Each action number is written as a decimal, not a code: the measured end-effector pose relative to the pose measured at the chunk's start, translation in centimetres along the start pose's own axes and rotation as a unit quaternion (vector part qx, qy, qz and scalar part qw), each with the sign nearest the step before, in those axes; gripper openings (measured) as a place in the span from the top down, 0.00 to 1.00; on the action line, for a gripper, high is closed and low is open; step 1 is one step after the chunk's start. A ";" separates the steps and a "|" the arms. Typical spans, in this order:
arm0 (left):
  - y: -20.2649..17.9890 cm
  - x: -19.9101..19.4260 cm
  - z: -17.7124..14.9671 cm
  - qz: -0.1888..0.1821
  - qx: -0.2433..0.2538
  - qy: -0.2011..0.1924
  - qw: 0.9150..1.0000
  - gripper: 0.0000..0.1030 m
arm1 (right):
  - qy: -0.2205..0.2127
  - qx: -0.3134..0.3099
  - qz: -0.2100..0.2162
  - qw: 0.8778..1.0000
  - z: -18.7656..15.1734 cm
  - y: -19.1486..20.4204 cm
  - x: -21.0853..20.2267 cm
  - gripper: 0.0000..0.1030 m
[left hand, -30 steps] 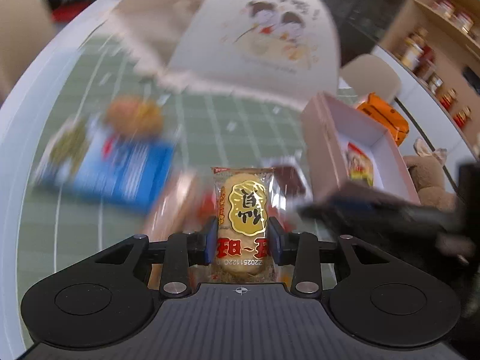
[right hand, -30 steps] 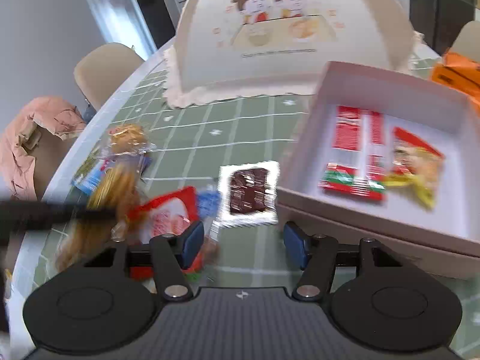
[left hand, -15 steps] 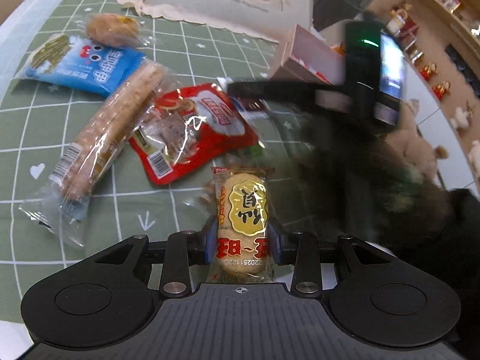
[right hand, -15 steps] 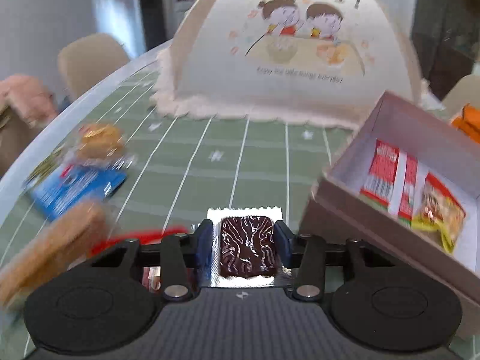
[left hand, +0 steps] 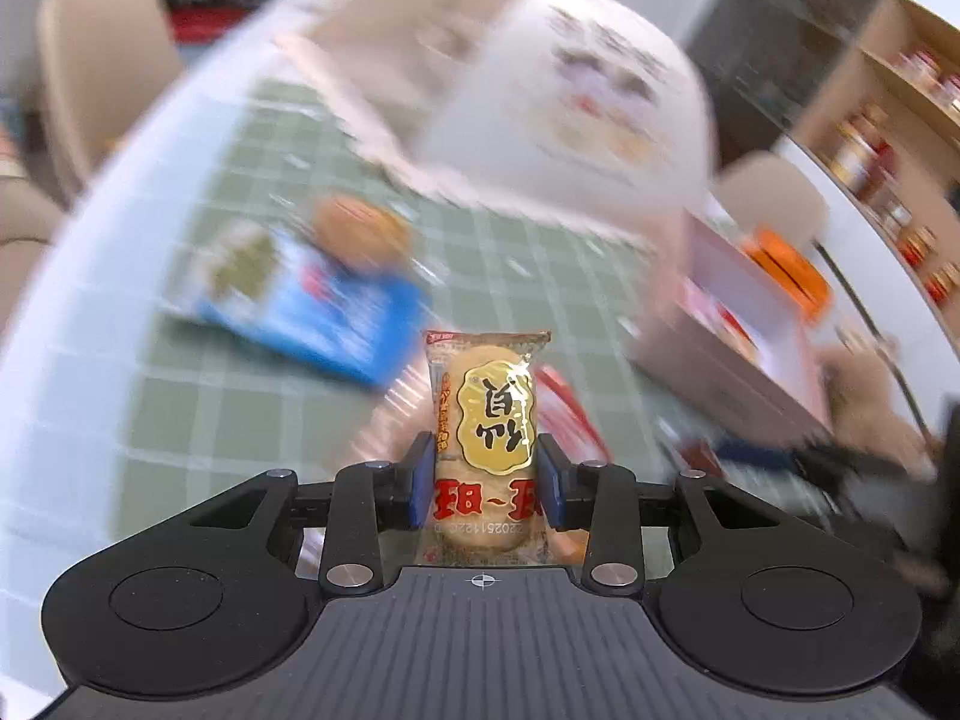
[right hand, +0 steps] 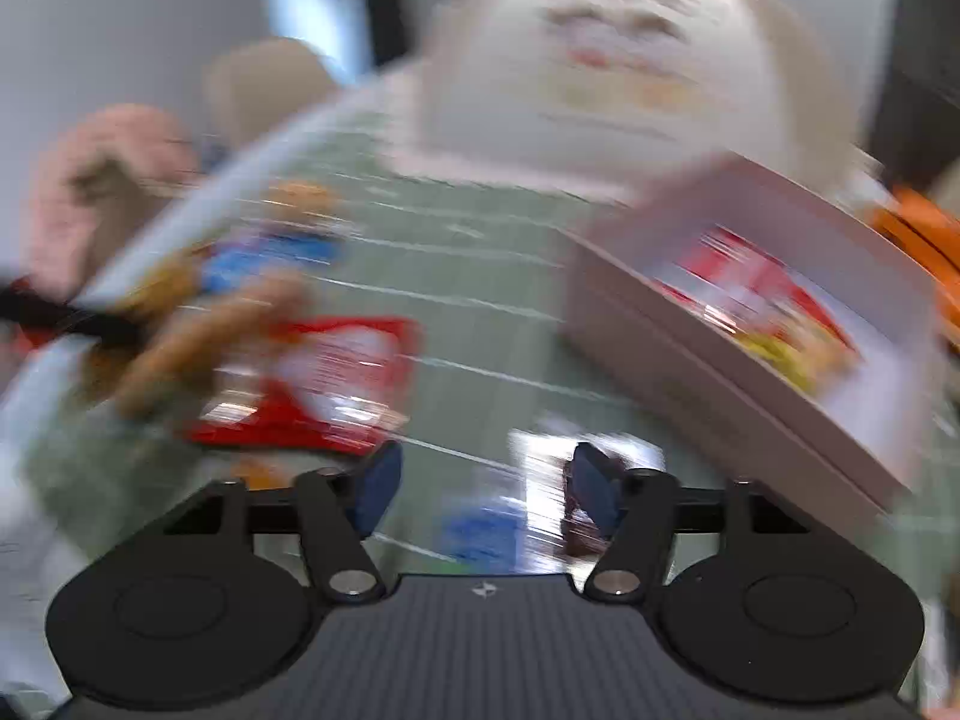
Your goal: Organize snacks
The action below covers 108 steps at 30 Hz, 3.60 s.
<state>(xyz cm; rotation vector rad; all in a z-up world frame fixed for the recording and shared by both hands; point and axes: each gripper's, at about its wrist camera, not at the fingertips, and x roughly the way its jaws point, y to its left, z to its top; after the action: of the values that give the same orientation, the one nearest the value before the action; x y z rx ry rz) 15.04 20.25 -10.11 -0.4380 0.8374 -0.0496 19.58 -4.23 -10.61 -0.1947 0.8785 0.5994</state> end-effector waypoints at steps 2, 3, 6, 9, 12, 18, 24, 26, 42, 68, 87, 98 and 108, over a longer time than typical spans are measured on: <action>1.9 -0.4 1.0 0.021 -0.045 -0.020 0.999 0.62 | -0.019 -0.016 0.039 0.999 2.3 2.2 0.5 0.37; 2.7 -0.7 1.3 0.028 -0.065 -0.029 0.997 0.62 | -0.036 -0.027 0.049 0.998 3.7 3.2 1.0 0.36; 4.7 -1.6 1.6 0.054 -0.085 -0.050 0.994 0.61 | -0.082 -0.039 0.053 0.995 7.6 5.2 3.9 0.22; 6.0 -1.6 1.3 0.057 -0.096 -0.038 0.993 0.61 | -0.063 -0.024 0.057 0.996 11.5 6.2 9.7 0.22; 5.9 -0.9 0.6 0.052 -0.094 -0.022 0.994 0.62 | 0.001 0.013 0.087 0.996 14.4 6.1 15.8 0.22; 3.4 -0.3 -1.2 0.035 -0.070 0.016 0.997 0.61 | 0.060 -0.002 0.090 0.994 14.5 6.3 16.9 0.49; -0.7 0.8 -2.1 0.004 -0.034 0.044 0.998 0.61 | 0.029 0.005 0.079 0.996 9.4 1.3 6.0 0.49; -2.4 1.3 -2.2 -0.009 -0.022 0.049 0.999 0.61 | 0.031 0.021 0.050 0.998 7.1 -1.1 2.9 0.49; -22.4 1.3 5.0 -0.186 0.132 -0.027 0.973 0.58 | -0.041 0.110 -0.145 0.982 -5.2 -10.7 -16.1 0.49; -6.9 2.8 -0.1 -0.030 0.095 0.002 0.995 0.59 | -0.013 0.158 -0.084 0.984 1.8 -11.0 -6.9 0.26; -8.6 6.1 -8.3 -0.156 0.164 0.105 0.968 0.59 | 0.074 0.076 -0.131 0.986 -2.2 -4.4 -0.8 0.54; -9.4 5.4 -5.6 -0.046 0.273 0.043 0.960 0.59 | 0.085 0.097 -0.102 0.986 -2.1 -6.0 2.7 0.59; -11.2 9.6 -5.6 -0.067 0.353 0.091 0.929 0.66 | 0.050 0.139 -0.118 0.982 -6.1 -6.4 -5.1 0.44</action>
<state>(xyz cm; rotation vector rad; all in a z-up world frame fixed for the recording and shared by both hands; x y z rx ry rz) 18.82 6.01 -15.75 0.1964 0.9074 -0.5093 16.69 -14.04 -11.06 -0.0735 1.0090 0.2442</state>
